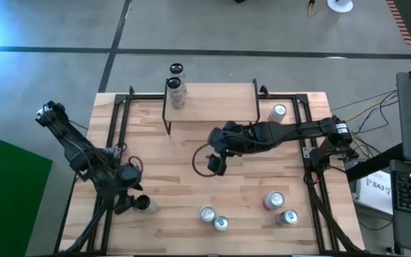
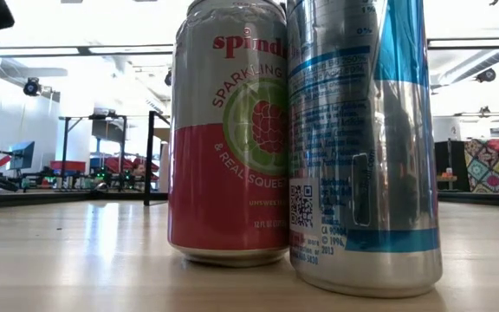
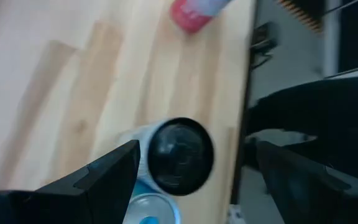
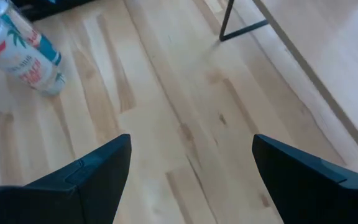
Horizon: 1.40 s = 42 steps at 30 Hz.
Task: Place canned beverage on shelf
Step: Put the white-pink soda can on the shelf aligned with the other white-pink soda cans
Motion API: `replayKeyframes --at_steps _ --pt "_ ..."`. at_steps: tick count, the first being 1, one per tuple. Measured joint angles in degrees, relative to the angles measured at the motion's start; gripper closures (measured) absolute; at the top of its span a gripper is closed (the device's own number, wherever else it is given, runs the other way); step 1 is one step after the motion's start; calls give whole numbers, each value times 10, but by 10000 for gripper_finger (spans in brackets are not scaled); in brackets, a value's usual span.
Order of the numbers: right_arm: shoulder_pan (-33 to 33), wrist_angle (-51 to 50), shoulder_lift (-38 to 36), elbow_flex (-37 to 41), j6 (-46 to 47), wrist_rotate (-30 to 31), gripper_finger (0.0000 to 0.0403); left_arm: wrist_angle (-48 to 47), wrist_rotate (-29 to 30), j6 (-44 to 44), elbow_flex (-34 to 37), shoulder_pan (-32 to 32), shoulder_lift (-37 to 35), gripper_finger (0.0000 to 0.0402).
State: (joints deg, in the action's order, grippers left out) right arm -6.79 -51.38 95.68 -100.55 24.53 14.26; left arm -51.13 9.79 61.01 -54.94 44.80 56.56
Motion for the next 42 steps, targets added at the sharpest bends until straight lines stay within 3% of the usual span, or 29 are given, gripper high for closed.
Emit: replayKeyframes --at_steps 4,12,20,27,35,42 --pt "7 -14 0 0 -27 -26 78 -84 13 0 -67 0 71 93" --pt "-1 -57 0 2 -51 -27 78 -94 6 8 -120 0 166 93" --pt "-9 -54 0 5 -97 -27 78 -94 2 104 -118 2 175 92" --pt "-11 -39 -1 18 -104 -25 78 -104 6 138 -120 2 179 90" --pt "-25 12 -36 112 -60 -23 78 -123 13 130 -152 0 185 90" --pt "-28 165 -106 234 -16 -26 78 -179 25 67 -202 -2 211 90"
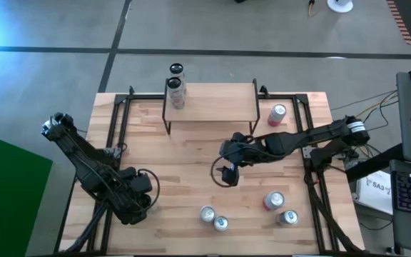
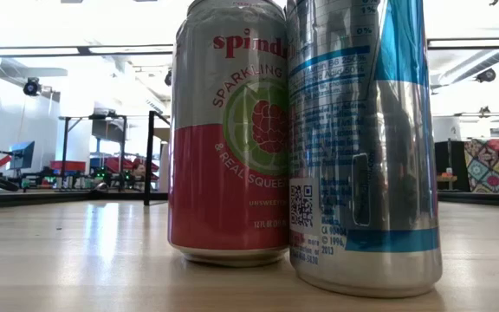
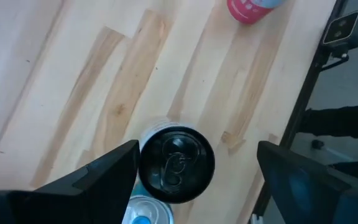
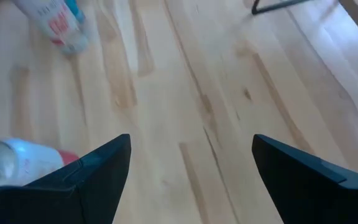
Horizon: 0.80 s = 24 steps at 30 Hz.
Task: Place canned beverage on shelf
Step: Put the white-pink soda can on the shelf aligned with the other white-pink soda cans
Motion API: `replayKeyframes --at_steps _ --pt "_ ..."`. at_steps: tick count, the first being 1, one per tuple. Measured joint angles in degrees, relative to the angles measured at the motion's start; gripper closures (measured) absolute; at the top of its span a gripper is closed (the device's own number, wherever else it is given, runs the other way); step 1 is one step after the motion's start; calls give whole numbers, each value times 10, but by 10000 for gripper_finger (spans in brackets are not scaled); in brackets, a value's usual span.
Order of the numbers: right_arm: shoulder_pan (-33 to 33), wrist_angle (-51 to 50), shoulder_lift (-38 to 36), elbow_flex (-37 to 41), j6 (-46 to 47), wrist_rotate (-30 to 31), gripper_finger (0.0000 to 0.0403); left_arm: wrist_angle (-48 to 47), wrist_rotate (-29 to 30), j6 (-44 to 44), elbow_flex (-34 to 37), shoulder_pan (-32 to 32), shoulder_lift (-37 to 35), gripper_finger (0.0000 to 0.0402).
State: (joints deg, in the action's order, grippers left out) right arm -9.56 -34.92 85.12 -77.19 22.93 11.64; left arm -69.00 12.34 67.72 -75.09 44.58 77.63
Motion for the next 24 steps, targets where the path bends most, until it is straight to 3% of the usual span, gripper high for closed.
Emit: replayKeyframes --at_steps 6,12,24 --pt "0 102 -45 71 26 4 78 -7 -24 -74 4 3 9 93" --pt "-9 113 -52 102 56 7 78 -7 -22 -182 19 -3 9 97" --pt "-48 120 -45 147 105 50 78 30 -45 -222 56 -8 9 75"
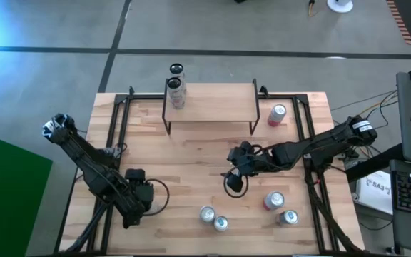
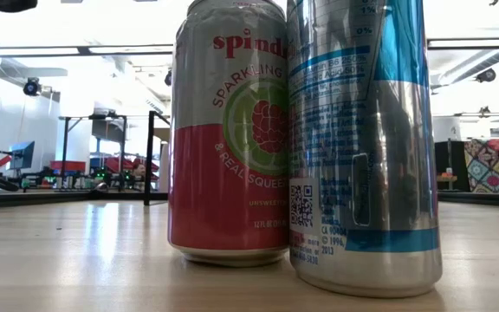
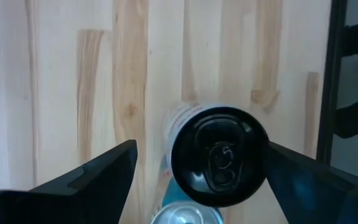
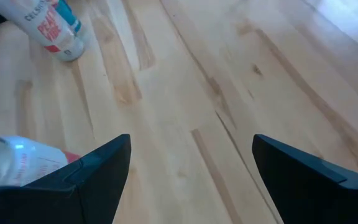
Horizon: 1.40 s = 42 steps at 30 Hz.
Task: Place canned beverage on shelf
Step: Put the white-pink soda can on the shelf aligned with the other white-pink soda cans
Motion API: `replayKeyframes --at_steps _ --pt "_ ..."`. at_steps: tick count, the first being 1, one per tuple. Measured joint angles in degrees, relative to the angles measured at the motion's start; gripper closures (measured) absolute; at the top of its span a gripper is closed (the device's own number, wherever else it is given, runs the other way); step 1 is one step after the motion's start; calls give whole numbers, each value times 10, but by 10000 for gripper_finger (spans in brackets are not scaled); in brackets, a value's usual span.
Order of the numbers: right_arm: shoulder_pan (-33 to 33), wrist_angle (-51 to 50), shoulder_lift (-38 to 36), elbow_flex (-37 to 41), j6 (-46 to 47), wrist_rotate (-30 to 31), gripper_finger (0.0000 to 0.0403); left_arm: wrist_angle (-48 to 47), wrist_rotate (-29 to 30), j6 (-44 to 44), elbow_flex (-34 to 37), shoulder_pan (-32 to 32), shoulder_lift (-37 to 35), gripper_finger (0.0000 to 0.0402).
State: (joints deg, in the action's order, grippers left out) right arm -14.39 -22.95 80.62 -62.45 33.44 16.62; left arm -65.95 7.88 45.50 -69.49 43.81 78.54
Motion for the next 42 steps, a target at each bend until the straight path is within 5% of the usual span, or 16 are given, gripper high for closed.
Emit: replayKeyframes --at_steps 13,42 --pt "16 18 0 -14 -40 4 78 -18 42 21 -10 -18 -18 91" --pt "4 21 0 -19 -31 -1 78 35 -27 -24 21 -6 -2 93"
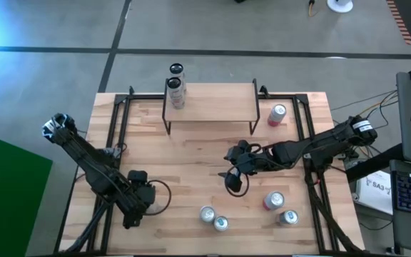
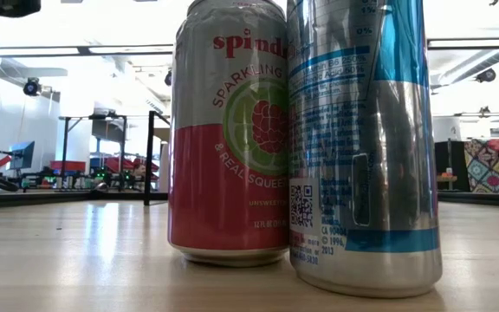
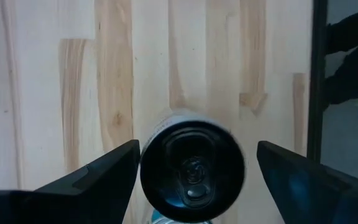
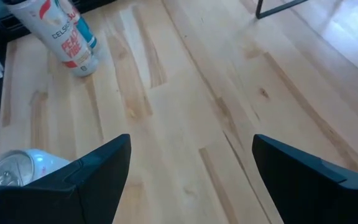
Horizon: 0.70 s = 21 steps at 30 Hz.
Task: Place canned beverage on shelf
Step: Put the white-pink soda can on the shelf aligned with the other white-pink soda cans
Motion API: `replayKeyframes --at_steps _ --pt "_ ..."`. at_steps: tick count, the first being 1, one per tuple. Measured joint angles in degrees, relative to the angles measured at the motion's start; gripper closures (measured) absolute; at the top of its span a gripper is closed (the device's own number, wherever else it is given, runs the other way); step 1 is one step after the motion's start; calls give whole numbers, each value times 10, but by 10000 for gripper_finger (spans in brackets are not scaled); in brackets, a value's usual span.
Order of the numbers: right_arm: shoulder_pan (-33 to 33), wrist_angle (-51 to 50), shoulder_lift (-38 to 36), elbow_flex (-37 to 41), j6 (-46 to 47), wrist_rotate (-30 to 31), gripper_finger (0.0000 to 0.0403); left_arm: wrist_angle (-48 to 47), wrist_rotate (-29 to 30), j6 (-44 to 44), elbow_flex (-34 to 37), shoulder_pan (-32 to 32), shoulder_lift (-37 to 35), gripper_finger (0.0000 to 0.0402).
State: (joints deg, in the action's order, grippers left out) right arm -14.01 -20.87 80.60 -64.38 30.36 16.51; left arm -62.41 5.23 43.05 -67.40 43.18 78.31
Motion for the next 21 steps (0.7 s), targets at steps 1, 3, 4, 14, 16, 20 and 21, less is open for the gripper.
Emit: replayKeyframes --at_steps 1,3,4,14,16,20,21 --pt "0 1 0 0 2 0 78 0 -5 2 6 0 0 94" --pt "0 1 0 0 9 0 78 4 -18 9 22 0 1 99" --pt "0 2 0 0 11 0 78 6 -20 11 28 0 1 103" --pt "0 1 1 0 29 0 78 66 8 73 38 -41 1 147" --pt "0 1 1 0 29 0 78 77 9 92 38 -54 1 137" --pt "0 1 1 0 30 0 78 94 16 146 38 -83 2 118" --pt "0 2 1 0 31 0 78 99 18 162 38 -91 2 116"
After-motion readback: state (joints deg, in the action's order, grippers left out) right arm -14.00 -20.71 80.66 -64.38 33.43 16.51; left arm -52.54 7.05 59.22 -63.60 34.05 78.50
